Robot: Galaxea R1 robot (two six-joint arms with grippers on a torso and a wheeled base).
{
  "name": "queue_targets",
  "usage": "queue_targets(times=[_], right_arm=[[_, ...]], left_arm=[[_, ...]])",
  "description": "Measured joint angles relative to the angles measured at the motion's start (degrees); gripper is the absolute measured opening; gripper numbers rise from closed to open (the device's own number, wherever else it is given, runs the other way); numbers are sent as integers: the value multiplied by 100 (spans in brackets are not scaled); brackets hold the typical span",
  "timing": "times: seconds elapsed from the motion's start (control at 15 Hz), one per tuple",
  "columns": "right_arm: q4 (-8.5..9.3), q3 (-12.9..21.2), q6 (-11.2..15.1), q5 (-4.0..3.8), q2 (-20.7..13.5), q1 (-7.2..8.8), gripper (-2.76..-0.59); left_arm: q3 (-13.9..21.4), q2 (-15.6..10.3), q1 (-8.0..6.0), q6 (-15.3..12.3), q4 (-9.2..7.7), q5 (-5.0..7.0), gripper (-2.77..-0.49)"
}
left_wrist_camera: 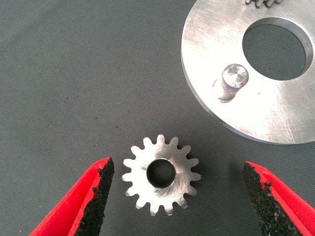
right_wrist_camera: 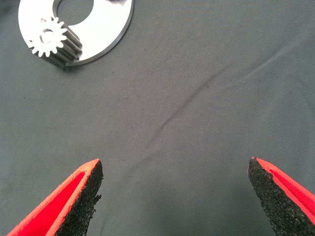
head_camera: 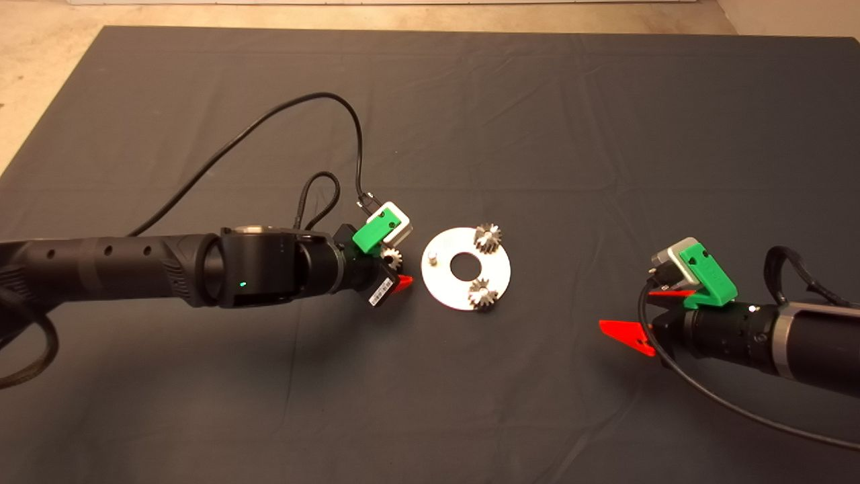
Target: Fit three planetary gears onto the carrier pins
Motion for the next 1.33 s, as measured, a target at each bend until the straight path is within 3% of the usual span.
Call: queue_targets(times=[0.27, 0.8, 0.87, 1.33], right_arm=[[0, 2, 0, 0, -1, 0, -116], [-12, 33, 0, 2, -1, 28, -116], [-12, 33, 0, 5, -1, 28, -116], [-12, 33, 0, 5, -1, 28, -116]], left_arm=[[-2, -2, 124, 63, 61, 9, -141], [-51, 11, 124, 168, 74, 11, -155], [-52, 16, 123, 168, 83, 30, -167], [-88, 16, 124, 189, 94, 49, -185]])
